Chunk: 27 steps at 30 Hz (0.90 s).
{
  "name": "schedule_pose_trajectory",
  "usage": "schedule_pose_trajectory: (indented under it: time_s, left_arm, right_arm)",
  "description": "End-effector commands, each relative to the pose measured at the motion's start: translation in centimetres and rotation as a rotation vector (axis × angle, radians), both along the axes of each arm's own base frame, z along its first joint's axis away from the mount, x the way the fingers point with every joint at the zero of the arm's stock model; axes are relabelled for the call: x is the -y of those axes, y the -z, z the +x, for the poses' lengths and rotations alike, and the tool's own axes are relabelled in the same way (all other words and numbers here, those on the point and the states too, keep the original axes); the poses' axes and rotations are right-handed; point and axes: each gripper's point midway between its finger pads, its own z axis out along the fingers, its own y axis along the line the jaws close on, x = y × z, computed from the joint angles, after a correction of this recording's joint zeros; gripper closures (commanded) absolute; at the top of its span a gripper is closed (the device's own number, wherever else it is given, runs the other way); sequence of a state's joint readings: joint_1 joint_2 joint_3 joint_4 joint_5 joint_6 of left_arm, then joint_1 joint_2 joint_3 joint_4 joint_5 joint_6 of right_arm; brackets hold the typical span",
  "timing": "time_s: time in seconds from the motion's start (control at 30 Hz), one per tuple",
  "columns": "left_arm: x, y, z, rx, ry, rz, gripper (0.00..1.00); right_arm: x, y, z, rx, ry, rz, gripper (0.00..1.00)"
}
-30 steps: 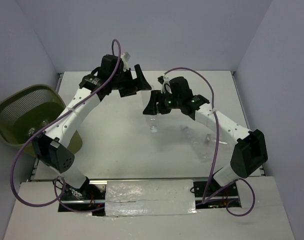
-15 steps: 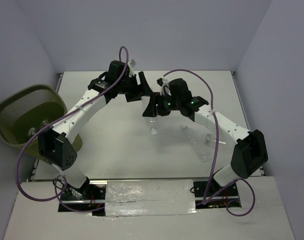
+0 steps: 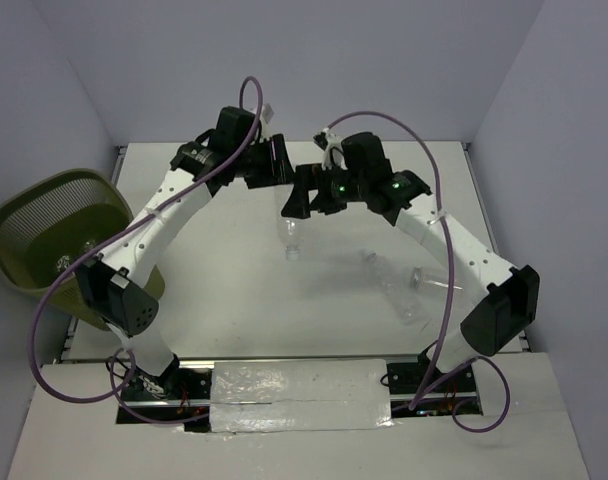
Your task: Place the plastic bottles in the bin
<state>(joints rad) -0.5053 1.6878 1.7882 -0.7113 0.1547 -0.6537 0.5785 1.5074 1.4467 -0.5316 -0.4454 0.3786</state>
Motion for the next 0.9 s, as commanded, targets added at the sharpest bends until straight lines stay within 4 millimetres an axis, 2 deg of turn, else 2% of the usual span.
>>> schedule_pose_trajectory:
  time_s: [0.0,0.03,0.1,0.13,0.17,0.2,0.23,0.27,0.3,0.33,0.37,0.4,0.43,0.47,0.5,0.53,0.57,0.6,0.63,0.67,0.7,0.73,0.77,0.83,0.87]
  left_arm:
    - [-4.0,-4.8,1.3,0.181,-0.067,0.187,0.39]
    - [-4.7,-6.8,1.9,0.235,-0.089,0.215,0.39]
    - [-6.8,-7.7,2.1,0.252,-0.149,0.305,0.38]
    - [-7.8,-9.6,2.3,0.302,-0.183,0.327,0.38]
    - [-8.7,-10.4,2.3,0.321,-0.216,0.355,0.38]
    - [-11.1,-11.1,2.6,0.343,-0.312,0.439,0.39]
    - [-12.6,-12.9,2.3,0.389,-0.372,0.465,0.39]
    - [-13.9,-13.9,2.2,0.416,-0.419,0.503,0.39]
    - [-16.4,-15.1,2.0,0.449,-0.523,0.571,0.39]
    - [-18.0,-17.0,1.3,0.503,-0.578,0.601,0.39]
    - [-19.3,-18.1,0.8,0.531,-0.635,0.630,0.38]
    - [-21.7,-19.4,-0.1,0.556,-0.731,0.719,0.38]
    - [-23.3,-21.3,-1.2,0.605,-0.820,0.723,0.37]
    - [-24.7,-22.3,-1.9,0.623,-0.893,0.753,0.37]
    - [-27.1,-22.4,-3.5,0.594,-0.989,0.914,0.36]
    - [-28.6,-25.2,-5.1,0.655,-1.109,0.865,0.36]
    - [-29.4,-26.0,-5.9,0.664,-1.170,0.879,0.35]
    - [-30.7,-26.9,-7.5,0.638,-1.151,1.037,0.35]
    - [-31.7,-27.7,-8.9,0.694,-1.313,0.894,0.34]
    - [-32.2,-27.7,-9.6,0.697,-1.330,0.913,0.34]
    - [-32.7,-27.4,-10.3,0.667,-1.295,1.023,0.34]
    - [-33.7,-27.6,-10.9,0.663,-1.339,1.009,0.34]
    - [-34.0,-27.5,-10.9,0.645,-1.325,1.046,0.34]
    - [-34.8,-27.8,-11.2,0.667,-1.370,0.979,0.33]
    - [-35.0,-27.2,-11.2,0.635,-1.328,1.038,0.33]
  right_arm:
    - [1.6,-6.3,-1.7,0.149,-0.063,-0.032,0.00]
    - [1.8,-8.5,-2.1,0.199,-0.072,-0.019,0.00]
    - [3.1,-10.8,-3.4,0.250,-0.069,-0.017,0.00]
    - [4.0,-12.7,-3.1,0.305,-0.022,-0.016,0.00]
    - [4.7,-13.7,-3.2,0.330,0.010,-0.016,0.00]
    - [5.6,-15.3,-3.7,0.372,0.039,0.000,0.00]
    - [6.4,-16.5,-3.8,0.405,0.074,0.009,0.00]
    - [7.3,-17.2,-3.2,0.436,0.135,0.001,0.00]
    - [8.2,-18.3,-3.7,0.468,0.171,0.016,0.00]
    - [8.7,-18.4,-3.6,0.478,0.197,0.013,0.00]
    - [9.1,-18.7,-3.5,0.491,0.217,0.012,0.00]
    - [9.6,-18.6,-3.3,0.495,0.236,0.000,0.00]
    - [9.8,-18.4,-3.2,0.491,0.248,-0.010,0.00]
    - [10.0,-18.1,-3.0,0.480,0.259,-0.024,0.00]
    - [10.2,-17.9,-2.7,0.476,0.277,-0.034,0.00]
    - [10.1,-17.5,-2.5,0.465,0.282,-0.040,0.00]
    - [10.0,-17.1,-2.4,0.453,0.287,-0.038,0.00]
    - [9.9,-17.0,-2.3,0.447,0.290,-0.035,0.00]
    - [9.7,-16.4,-2.2,0.433,0.282,-0.039,0.00]
    - [9.6,-16.0,-2.1,0.423,0.280,-0.041,0.00]
    - [9.5,-15.7,-2.1,0.414,0.274,-0.043,0.00]
    - [9.2,-15.1,-2.2,0.400,0.260,-0.048,0.00]
    - [9.1,-14.7,-2.0,0.389,0.257,-0.056,0.00]
    - [9.0,-13.8,-1.9,0.369,0.252,-0.068,0.00]
    - [8.9,-13.6,-1.8,0.365,0.252,-0.071,0.00]
